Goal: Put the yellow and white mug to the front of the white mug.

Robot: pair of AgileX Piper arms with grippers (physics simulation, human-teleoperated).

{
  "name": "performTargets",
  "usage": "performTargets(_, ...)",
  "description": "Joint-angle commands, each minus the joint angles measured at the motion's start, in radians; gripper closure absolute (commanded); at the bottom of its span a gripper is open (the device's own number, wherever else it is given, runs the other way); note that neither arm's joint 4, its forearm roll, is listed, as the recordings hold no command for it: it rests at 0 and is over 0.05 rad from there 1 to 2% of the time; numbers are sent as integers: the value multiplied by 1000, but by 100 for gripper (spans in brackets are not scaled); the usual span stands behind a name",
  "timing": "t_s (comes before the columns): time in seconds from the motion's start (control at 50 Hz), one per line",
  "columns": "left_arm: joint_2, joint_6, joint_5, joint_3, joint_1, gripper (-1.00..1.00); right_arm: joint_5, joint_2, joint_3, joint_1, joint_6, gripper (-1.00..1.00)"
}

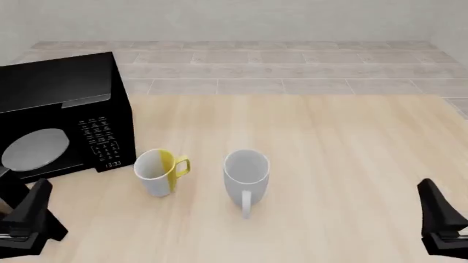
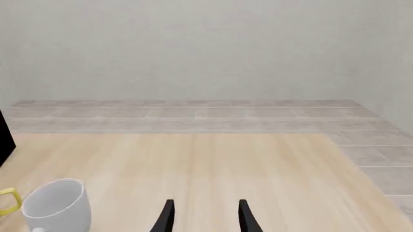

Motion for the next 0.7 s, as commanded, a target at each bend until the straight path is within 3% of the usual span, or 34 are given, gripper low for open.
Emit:
performTargets(0.02,-8,-13,-14,10,13,-100,-5,9,-4,-1,-16,-100)
performTargets(0.34,-8,-13,-14,10,13,-100,-49,75,-10,50,-66,-100)
performTargets(0.4,-8,-13,-14,10,13,-100,-67,124,-38,80,-109,-100)
performTargets(0.42,-8,-13,-14,10,13,-100,-94,190,-60,131,-98,-100)
performTargets(0.58,-8,-13,-14,10,13,-100,-114,291,-147,185,-169,-100)
performTargets(0.7,-8,-13,-14,10,13,-100,-78,379,-248,265,-173,-100)
